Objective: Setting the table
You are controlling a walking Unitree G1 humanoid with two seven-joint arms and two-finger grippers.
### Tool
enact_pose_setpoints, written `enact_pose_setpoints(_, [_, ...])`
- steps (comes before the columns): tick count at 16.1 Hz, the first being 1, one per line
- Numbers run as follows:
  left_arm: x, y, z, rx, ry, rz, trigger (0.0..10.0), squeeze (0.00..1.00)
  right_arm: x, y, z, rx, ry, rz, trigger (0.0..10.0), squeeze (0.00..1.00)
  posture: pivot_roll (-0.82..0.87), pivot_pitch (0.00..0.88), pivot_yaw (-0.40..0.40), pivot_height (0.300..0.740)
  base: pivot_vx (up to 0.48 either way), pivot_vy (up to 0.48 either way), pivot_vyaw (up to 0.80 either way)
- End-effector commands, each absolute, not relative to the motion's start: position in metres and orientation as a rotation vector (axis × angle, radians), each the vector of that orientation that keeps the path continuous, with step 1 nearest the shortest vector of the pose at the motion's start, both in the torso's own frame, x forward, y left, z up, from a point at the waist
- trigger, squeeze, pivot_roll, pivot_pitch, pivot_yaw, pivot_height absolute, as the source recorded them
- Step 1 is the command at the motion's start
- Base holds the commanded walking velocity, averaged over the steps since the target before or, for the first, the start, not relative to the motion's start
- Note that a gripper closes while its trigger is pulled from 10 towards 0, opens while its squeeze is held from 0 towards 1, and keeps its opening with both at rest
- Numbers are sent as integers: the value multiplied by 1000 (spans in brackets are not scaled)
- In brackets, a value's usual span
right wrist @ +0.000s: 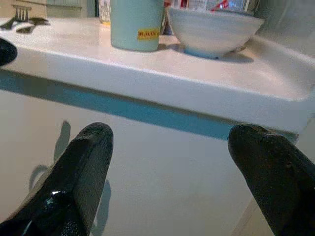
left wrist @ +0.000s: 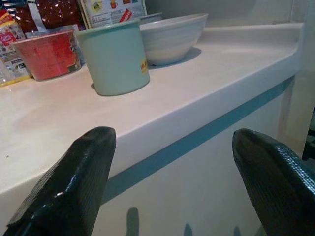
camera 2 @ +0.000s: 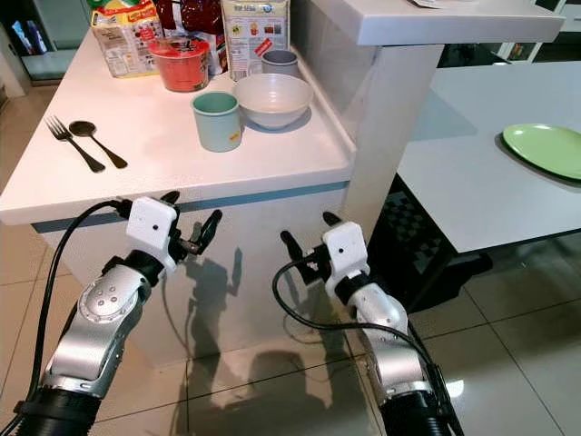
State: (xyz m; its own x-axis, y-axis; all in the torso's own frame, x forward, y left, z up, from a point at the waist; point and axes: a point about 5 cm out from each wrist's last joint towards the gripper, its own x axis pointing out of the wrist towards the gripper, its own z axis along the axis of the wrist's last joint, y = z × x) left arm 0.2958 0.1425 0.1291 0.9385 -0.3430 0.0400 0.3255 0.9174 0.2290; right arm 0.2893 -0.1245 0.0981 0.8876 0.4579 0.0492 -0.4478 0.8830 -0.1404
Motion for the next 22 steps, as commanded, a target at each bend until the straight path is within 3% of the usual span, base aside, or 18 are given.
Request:
enact_pose_setpoints(1, [299, 143, 137, 231, -107, -336, 10000, 0, 293, -126, 110, -127, -131, 460, 10000, 0, 101, 0, -1, 740, 0, 0, 0])
enact_pose_setpoints(9, [299, 144, 133, 229, -90, -328, 10000, 0, 295, -129, 107, -94, -100, 452, 10000, 0, 101, 0, 1, 740, 0, 0, 0])
enact_pose_setpoints(22, [300, 142, 136, 187, -103, -323, 10000, 0, 292, -131, 100, -98, -85, 472, 10000, 0, 105, 0, -4, 740, 464, 0, 0])
